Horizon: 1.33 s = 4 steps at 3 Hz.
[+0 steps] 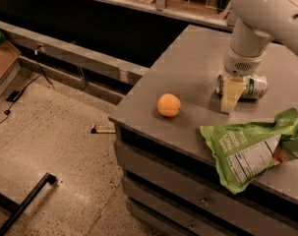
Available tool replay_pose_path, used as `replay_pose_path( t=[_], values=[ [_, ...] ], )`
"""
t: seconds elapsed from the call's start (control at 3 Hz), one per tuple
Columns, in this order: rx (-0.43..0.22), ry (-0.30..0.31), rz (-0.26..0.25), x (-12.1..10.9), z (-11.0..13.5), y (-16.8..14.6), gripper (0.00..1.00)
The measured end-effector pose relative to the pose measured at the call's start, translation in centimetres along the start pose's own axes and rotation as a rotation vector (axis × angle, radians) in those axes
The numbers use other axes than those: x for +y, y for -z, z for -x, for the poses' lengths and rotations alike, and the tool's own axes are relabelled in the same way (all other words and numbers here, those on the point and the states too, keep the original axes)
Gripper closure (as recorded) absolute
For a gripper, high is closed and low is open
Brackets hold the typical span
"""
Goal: Place 7up can upright
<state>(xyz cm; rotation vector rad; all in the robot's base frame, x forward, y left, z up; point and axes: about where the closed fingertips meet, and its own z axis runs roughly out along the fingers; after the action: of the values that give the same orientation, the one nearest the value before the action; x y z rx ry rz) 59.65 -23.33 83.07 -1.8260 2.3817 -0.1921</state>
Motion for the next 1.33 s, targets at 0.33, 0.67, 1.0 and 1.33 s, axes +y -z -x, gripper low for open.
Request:
replay_pose_path(
  t=[0.33,0.67,1.0,1.33],
  values=[
    [-0.001,0.0,0.001,0.0,0.0,0.0,0.57],
    [-0.001,0.0,0.001,-0.1,0.0,0.5,0.8],
    [-0.054,-0.003,-0.03,-0.2,0.1,1.9,1.0],
    [-0.104,-0.018,-0.058,-0.3,0.0,4.3,1.0]
  ],
)
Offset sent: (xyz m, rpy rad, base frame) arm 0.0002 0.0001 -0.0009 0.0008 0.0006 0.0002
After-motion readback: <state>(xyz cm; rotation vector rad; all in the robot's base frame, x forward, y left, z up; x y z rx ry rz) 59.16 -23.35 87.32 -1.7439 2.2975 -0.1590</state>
